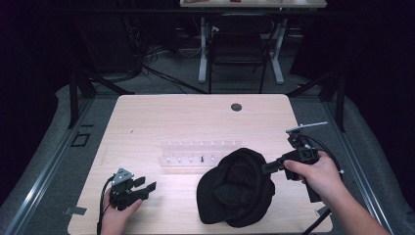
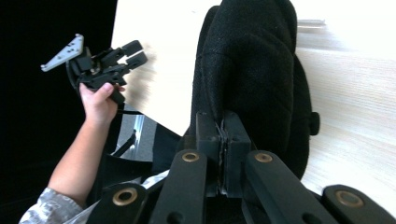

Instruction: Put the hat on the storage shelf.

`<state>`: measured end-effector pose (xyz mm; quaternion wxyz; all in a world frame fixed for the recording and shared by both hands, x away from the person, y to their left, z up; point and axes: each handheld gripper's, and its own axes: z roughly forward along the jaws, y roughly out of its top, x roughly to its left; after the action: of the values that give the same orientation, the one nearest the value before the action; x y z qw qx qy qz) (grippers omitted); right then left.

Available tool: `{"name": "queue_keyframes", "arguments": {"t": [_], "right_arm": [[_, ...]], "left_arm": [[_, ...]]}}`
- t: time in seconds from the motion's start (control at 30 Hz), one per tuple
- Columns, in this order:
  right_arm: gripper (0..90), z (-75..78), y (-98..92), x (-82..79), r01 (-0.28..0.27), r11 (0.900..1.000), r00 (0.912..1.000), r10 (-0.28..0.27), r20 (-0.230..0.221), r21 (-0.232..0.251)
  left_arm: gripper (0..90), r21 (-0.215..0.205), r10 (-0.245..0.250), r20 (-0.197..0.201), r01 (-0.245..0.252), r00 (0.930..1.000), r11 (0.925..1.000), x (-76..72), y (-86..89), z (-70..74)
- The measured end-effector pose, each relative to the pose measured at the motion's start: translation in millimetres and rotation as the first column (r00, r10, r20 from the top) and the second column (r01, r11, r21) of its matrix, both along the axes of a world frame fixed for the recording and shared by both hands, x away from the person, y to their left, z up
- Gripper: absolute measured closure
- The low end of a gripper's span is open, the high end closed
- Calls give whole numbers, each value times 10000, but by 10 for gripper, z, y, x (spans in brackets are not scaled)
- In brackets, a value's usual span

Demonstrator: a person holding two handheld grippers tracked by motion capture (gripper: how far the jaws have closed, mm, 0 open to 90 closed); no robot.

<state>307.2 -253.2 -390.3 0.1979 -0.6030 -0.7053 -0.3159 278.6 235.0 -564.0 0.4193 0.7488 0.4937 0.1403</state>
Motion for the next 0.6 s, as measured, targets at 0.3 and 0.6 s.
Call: {"name": "queue_keyframes", "arguments": {"t": [0.3,0.6], "right_arm": [[885,136,62,-38,-72,9984,9994,54,328,563],[885,311,81,-61,-137,9955,9968,61,802,942]], "left_arm": [[462,-5,0,-5,0,10000,10000,-1,-2,-1],[462,-4,-15,-2,15,10000,10000,-3,-4,0]]}}
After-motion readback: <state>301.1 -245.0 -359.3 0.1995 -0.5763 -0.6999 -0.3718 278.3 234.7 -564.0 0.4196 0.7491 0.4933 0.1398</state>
